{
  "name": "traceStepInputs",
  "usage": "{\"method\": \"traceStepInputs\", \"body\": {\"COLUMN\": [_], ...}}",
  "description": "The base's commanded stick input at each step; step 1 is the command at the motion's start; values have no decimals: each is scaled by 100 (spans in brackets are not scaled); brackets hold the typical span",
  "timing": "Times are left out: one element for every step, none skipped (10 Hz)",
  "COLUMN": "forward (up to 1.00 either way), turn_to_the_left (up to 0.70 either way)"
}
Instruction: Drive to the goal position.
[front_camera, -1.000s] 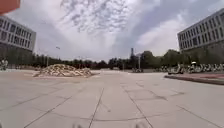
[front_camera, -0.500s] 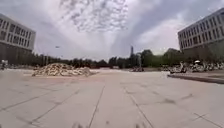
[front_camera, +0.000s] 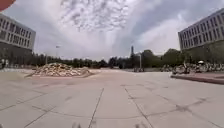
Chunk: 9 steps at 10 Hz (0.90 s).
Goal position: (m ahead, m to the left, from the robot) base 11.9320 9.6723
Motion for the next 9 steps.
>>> {"method": "traceStepInputs", "body": {"forward": [70,70,70,70,70,70,70,70,70], "turn_to_the_left": [0,0,0,0,0,0,0,0,0]}}
